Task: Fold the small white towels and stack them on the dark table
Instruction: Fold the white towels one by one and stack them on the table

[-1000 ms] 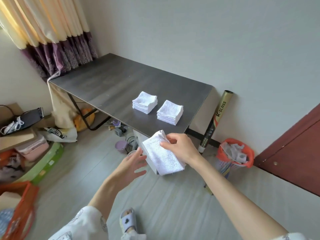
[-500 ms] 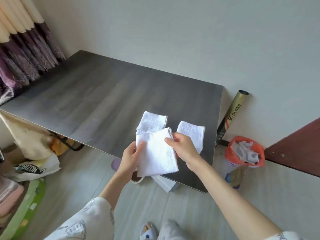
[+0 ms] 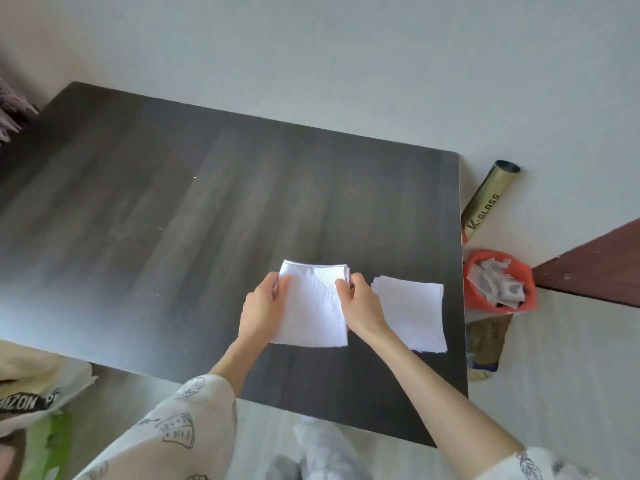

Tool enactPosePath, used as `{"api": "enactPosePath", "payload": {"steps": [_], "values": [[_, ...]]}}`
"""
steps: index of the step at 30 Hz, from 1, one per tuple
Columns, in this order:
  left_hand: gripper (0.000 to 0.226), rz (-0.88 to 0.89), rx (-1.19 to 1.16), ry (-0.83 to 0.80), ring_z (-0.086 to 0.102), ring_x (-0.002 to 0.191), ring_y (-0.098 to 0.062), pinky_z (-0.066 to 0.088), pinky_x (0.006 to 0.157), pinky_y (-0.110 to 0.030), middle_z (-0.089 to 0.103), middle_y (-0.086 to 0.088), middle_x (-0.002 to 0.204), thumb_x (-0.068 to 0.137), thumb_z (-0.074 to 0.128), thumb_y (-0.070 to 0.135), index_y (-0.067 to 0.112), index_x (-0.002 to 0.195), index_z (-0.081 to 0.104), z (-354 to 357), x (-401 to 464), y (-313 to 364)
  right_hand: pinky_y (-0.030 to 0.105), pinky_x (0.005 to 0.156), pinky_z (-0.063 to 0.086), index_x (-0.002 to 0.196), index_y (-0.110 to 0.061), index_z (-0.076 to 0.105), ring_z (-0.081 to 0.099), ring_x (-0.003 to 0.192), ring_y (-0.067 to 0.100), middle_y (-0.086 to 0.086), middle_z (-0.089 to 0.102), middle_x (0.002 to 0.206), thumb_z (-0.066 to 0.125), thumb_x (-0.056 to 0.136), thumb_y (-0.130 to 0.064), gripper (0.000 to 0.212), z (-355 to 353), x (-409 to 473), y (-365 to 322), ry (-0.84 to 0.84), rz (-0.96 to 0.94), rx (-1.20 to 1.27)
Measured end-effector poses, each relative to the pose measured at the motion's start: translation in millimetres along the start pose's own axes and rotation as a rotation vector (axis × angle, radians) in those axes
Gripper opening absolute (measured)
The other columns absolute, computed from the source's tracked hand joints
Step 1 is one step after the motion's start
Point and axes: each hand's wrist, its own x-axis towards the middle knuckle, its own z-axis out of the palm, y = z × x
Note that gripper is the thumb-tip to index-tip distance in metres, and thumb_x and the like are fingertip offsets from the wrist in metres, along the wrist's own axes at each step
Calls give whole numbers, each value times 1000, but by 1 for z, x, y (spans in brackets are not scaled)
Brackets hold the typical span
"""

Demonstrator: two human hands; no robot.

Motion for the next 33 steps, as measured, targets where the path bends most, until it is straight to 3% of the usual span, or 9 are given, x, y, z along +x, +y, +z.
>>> {"api": "enactPosePath", "payload": {"steps": [4, 8, 14, 24, 28, 31, 33], "values": [[33, -12, 103, -74, 32, 58, -20, 27, 53, -29, 35, 3, 58, 95, 33, 40, 14, 75, 37, 6, 28, -6, 29, 51, 29, 74, -19, 31, 36, 53, 13, -4, 37, 60, 34, 99, -33, 29, 14, 22, 6, 32, 70, -50], [34, 45, 170, -117, 35, 53, -20, 26, 49, -29, 38, 0, 56, 97, 30, 38, 25, 66, 31, 11, 39, -11, 32, 55, 32, 87, -13, 35, 37, 53, 13, -4, 38, 61, 33, 99, -32, 22, 26, 32, 11, 71, 96, -110], [32, 35, 173, -148, 37, 55, -22, 26, 49, -32, 42, -3, 60, 98, 27, 37, 24, 68, 29, 12, 49, -16, 31, 53, 34, 92, -14, 38, 42, 53, 13, -3, 44, 62, 32, 99, -34, 21, 37, 38, 15, 119, 126, -167], [28, 0, 216, -160, 47, 69, -34, 35, 62, -38, 48, -7, 66, 98, 24, 39, 19, 79, 31, 15, 54, -22, 31, 54, 39, 99, -12, 43, 47, 57, 13, -5, 48, 66, 35, 98, -34, 24, 44, 46, 20, 127, 138, -174], [27, 0, 289, -154, 54, 80, -36, 40, 70, -40, 55, -7, 78, 98, 24, 40, 17, 96, 38, 13, 53, -19, 29, 58, 42, 102, -11, 47, 52, 68, 15, 1, 55, 82, 38, 97, -35, 26, 45, 42, 17, 196, 131, -153], [27, 76, 357, 4, 56, 85, -33, 40, 69, -38, 58, -6, 93, 97, 28, 37, 14, 105, 41, 11, 49, -17, 30, 70, 44, 103, -10, 53, 50, 81, 19, 4, 56, 94, 44, 95, -30, 24, 47, 36, 13, 436, -47, -309], [27, 331, 423, 152, 55, 85, -32, 41, 70, -40, 58, -9, 97, 94, 31, 30, 11, 106, 45, 11, 47, -19, 33, 82, 45, 107, -9, 57, 53, 93, 23, 7, 59, 103, 43, 91, -25, 27, 53, 31, 11, 565, -300, -467]]}}
